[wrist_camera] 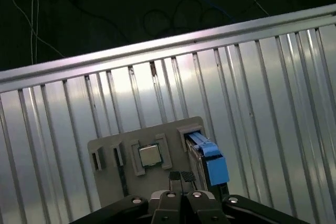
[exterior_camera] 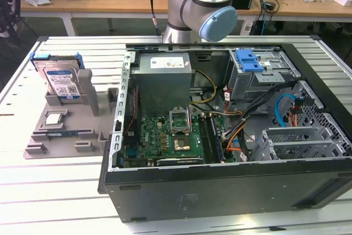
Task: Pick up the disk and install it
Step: 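Pick up the disk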
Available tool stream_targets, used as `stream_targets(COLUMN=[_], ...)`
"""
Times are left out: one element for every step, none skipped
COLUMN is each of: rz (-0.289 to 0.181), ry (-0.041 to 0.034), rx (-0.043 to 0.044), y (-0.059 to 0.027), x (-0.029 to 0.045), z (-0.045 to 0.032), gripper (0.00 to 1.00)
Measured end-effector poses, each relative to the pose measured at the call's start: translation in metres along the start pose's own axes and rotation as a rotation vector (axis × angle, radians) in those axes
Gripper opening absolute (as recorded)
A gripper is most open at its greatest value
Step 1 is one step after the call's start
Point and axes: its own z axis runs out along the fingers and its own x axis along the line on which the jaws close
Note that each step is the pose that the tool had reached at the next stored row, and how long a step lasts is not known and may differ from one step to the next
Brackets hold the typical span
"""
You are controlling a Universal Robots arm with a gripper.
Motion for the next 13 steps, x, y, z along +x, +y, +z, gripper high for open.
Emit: stream_targets(rz=[-0.026, -0.038, -0.046, -0.06, -0.073, -0.082, -0.093, -0.102, -0.114, -0.122, -0.132, -0.141, -0.154], ry=[0.0008, 0.0012, 0.0014, 0.0019, 0.0023, 0.0026, 0.0029, 0.0032, 0.0036, 0.0038, 0.0041, 0.0044, 0.0049], rx=[-0.0006, -0.0009, -0.0011, -0.0015, -0.0018, -0.002, -0.0022, -0.0025, -0.0028, -0.003, -0.0032, -0.0034, -0.0038], y=[0.0, 0.0, 0.0, 0.0, 0.0, 0.0, 0.0, 0.0, 0.0, 0.0, 0.0, 0.0, 0.0], x=[0.0, 0.0, 0.0, 0.0, 0.0, 0.0, 0.0, 0.0, 0.0, 0.0, 0.0, 0.0, 0.0], z=[0.0, 0.0, 0.0, 0.0, 0.0, 0.0, 0.0, 0.0, 0.0, 0.0, 0.0, 0.0, 0.0], gripper=[0.11, 0.11, 0.11, 0.11, 0.11, 0.11, 0.11, 0.11, 0.11, 0.11, 0.11, 0.11, 0.11])
